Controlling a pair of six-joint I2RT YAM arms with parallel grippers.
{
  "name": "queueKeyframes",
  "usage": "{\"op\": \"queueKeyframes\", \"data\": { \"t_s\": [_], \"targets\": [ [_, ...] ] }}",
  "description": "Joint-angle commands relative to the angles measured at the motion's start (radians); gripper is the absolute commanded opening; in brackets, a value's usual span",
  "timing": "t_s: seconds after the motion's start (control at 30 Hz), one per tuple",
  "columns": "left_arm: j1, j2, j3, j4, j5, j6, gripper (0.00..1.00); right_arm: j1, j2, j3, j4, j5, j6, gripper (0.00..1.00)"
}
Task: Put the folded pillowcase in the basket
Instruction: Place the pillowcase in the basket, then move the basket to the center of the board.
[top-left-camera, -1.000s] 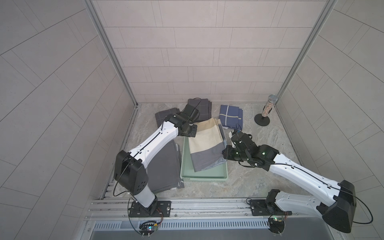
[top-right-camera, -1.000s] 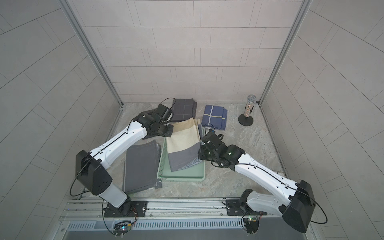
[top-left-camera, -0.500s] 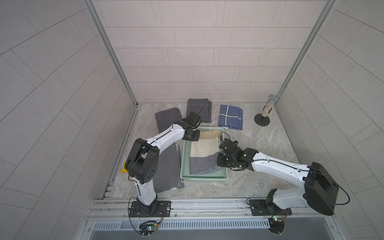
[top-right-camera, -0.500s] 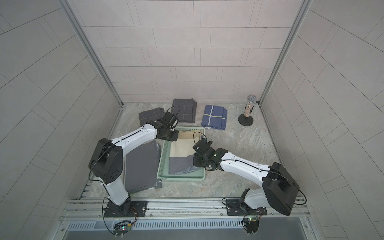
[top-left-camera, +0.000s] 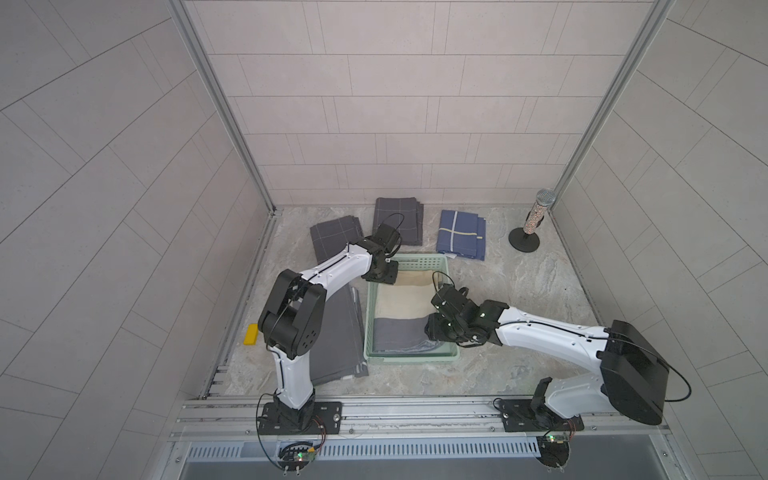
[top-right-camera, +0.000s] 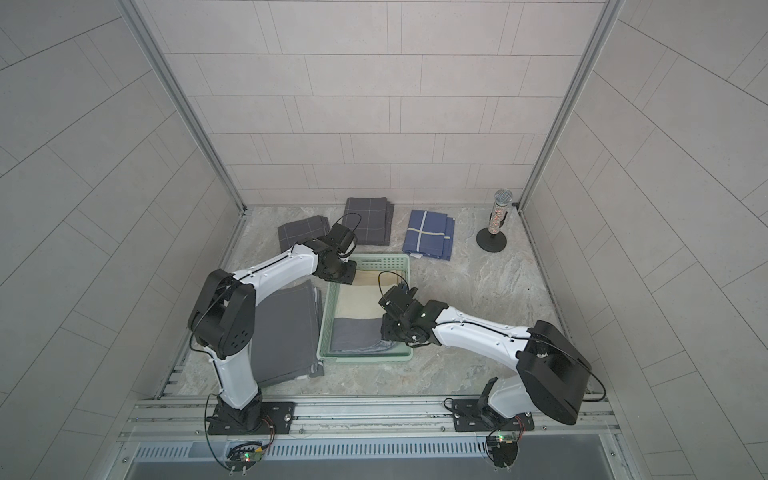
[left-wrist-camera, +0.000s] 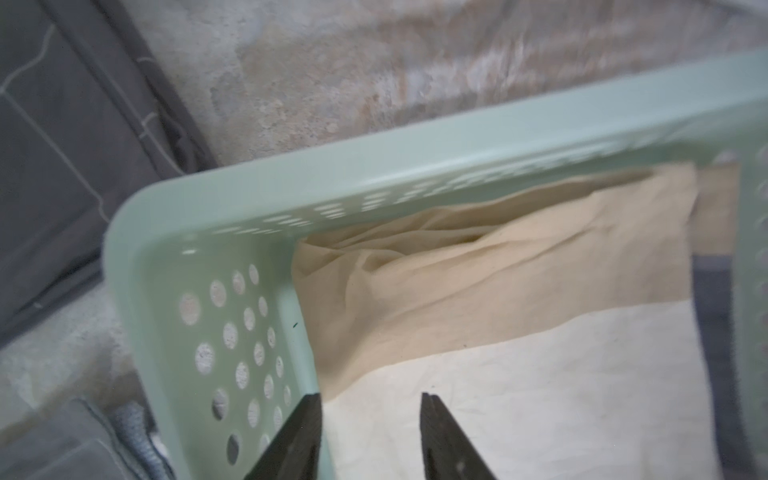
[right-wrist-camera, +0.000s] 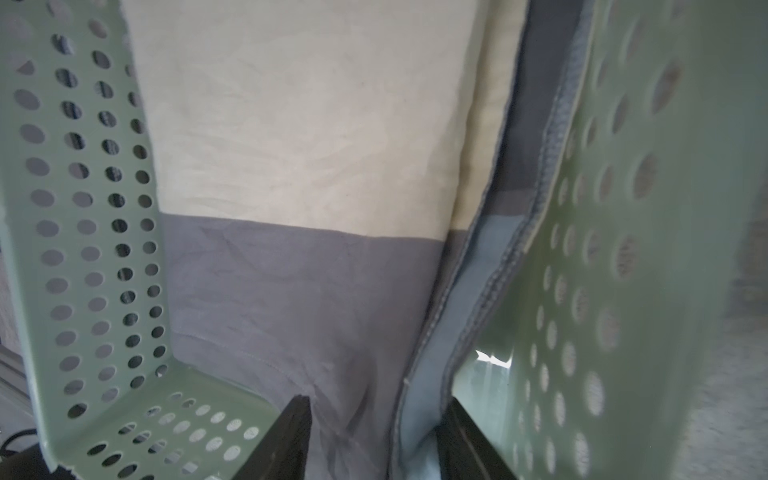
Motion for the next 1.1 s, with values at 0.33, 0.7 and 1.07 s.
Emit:
{"op": "queueKeyframes", "data": {
  "t_s": [0.33, 0.7, 1.07],
  "targets": [
    [0.047, -0.356, -0.124, -0.077, -0.029, -0.085, 0.59, 0.007, -0.214, 0.109, -0.319, 0.206, -0.130, 0.62],
    [0.061, -0.531, -0.509, 0.119, 0.120, -0.302, 0.54, -0.161, -0.053, 0.022, -0.180, 0.031, -0.265, 0.46],
    [0.060, -0.574, -0.608, 0.170, 0.159, -0.317, 0.54, -0.162, 0.003, -0.028, -0.126, 0.054, -0.230, 0.20]
  ]
}}
